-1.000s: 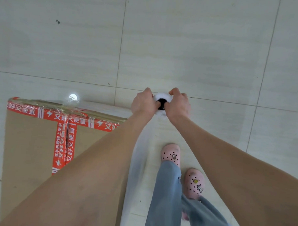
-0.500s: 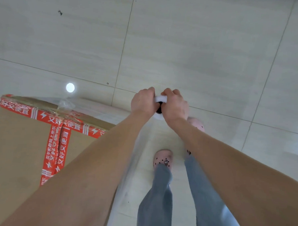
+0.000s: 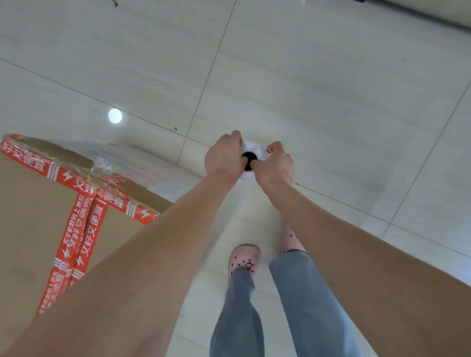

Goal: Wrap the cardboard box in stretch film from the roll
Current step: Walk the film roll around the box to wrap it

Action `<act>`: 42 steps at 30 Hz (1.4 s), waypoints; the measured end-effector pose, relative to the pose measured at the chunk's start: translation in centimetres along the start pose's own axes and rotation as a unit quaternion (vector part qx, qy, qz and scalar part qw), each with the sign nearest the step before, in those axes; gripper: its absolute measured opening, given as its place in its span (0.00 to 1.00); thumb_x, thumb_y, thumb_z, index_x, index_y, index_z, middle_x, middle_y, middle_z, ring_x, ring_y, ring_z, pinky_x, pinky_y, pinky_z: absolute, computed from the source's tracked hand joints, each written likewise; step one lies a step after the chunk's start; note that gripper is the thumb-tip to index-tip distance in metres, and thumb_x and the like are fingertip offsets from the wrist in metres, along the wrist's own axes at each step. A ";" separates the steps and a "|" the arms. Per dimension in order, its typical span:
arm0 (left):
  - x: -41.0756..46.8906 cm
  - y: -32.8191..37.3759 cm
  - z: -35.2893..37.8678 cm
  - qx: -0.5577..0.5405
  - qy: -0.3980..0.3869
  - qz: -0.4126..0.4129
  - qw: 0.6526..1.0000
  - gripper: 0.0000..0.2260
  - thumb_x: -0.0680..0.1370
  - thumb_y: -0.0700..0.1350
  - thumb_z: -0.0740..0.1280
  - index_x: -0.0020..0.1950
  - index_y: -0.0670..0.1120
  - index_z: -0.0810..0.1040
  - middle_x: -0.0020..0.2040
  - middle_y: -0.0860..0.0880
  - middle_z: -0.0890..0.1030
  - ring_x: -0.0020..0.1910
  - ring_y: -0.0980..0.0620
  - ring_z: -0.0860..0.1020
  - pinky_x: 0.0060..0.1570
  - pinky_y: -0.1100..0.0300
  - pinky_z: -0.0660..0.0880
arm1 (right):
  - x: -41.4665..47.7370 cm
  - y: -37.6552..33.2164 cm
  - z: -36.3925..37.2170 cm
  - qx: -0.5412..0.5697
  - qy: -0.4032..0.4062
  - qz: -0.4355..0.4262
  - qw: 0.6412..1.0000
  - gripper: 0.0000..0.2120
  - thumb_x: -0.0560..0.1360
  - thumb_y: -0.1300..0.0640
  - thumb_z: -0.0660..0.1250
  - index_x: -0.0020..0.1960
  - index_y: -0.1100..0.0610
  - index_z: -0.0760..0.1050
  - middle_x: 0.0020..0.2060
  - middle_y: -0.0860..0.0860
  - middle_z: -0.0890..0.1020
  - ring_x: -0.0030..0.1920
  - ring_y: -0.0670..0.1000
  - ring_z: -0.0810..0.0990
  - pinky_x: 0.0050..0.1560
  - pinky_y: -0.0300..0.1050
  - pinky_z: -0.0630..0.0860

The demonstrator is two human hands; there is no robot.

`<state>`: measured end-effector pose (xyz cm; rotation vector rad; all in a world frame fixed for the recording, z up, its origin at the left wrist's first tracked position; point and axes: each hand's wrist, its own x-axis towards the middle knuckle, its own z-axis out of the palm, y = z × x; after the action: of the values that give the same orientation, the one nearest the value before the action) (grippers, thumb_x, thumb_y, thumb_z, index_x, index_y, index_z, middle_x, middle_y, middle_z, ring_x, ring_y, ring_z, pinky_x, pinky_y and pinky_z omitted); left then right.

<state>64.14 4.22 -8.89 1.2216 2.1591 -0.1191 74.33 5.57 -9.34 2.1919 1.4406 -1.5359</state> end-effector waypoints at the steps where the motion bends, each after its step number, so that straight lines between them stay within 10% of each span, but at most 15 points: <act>1: 0.3 0.4 -0.1 0.021 0.004 0.028 0.999 0.10 0.73 0.41 0.64 0.54 0.44 0.73 0.50 0.44 0.76 0.47 0.43 0.77 0.37 0.56 0.66 | 0.1 0.1 -0.1 -0.008 -0.001 -0.004 1.000 0.18 0.70 0.55 0.65 0.59 0.50 0.68 0.51 0.53 0.75 0.42 0.55 0.73 0.38 0.44 0.66; 6: 1.1 1.3 -0.1 0.041 0.006 0.046 0.998 0.08 0.72 0.39 0.63 0.51 0.44 0.74 0.48 0.45 0.77 0.45 0.42 0.77 0.37 0.56 0.67 | 0.6 -0.2 -1.1 -0.033 -0.001 -0.028 0.999 0.16 0.70 0.57 0.65 0.57 0.49 0.70 0.52 0.53 0.75 0.42 0.56 0.74 0.38 0.44 0.67; 16: 2.6 -0.9 -1.5 -0.220 0.061 -0.229 0.946 0.09 0.71 0.49 0.68 0.42 0.46 0.70 0.37 0.52 0.75 0.38 0.47 0.78 0.28 0.60 0.67 | 2.2 -4.4 -0.5 -0.035 0.008 -0.091 0.995 0.16 0.73 0.54 0.64 0.61 0.49 0.69 0.54 0.50 0.73 0.45 0.54 0.75 0.38 0.44 0.68; 33: 4.6 0.7 -3.8 -0.008 0.019 -0.042 0.999 0.14 0.75 0.40 0.63 0.60 0.45 0.71 0.53 0.44 0.74 0.47 0.42 0.77 0.37 0.55 0.66 | 3.8 -6.9 -1.1 -0.064 -0.033 -0.076 0.994 0.16 0.72 0.59 0.65 0.58 0.48 0.71 0.53 0.53 0.75 0.43 0.55 0.76 0.39 0.43 0.67; 42: 7.9 -0.2 -5.8 -0.026 -0.004 -0.060 0.998 0.07 0.72 0.41 0.62 0.49 0.44 0.74 0.45 0.46 0.77 0.39 0.45 0.73 0.35 0.57 0.65 | 5.5 -10.8 -1.3 -0.189 -0.029 -0.096 0.977 0.15 0.72 0.56 0.63 0.58 0.46 0.72 0.52 0.52 0.74 0.42 0.56 0.76 0.37 0.43 0.66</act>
<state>58.28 12.07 -8.87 1.0605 2.2135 -0.1168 67.53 15.66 -8.65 1.8178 1.7962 -1.2322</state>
